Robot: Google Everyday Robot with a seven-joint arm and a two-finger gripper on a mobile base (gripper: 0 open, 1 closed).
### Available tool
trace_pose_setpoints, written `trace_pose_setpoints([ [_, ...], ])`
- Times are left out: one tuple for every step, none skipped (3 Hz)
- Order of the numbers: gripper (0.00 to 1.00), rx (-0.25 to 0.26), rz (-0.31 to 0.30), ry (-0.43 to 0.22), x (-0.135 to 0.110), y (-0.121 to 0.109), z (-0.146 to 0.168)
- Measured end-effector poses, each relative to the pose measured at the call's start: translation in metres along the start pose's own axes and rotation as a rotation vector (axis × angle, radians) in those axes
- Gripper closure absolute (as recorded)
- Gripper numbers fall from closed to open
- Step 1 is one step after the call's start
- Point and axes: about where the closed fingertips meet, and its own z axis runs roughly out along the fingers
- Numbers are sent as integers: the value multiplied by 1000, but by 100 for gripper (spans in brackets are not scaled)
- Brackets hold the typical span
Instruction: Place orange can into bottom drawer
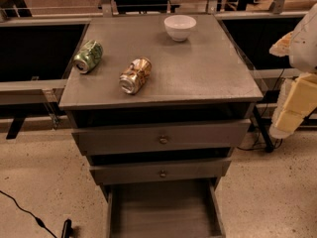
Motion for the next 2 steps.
trace_pose_setpoints([
  [0,0,0,0,0,0,0],
  [0,-16,-69,-25,-31,-4,22],
])
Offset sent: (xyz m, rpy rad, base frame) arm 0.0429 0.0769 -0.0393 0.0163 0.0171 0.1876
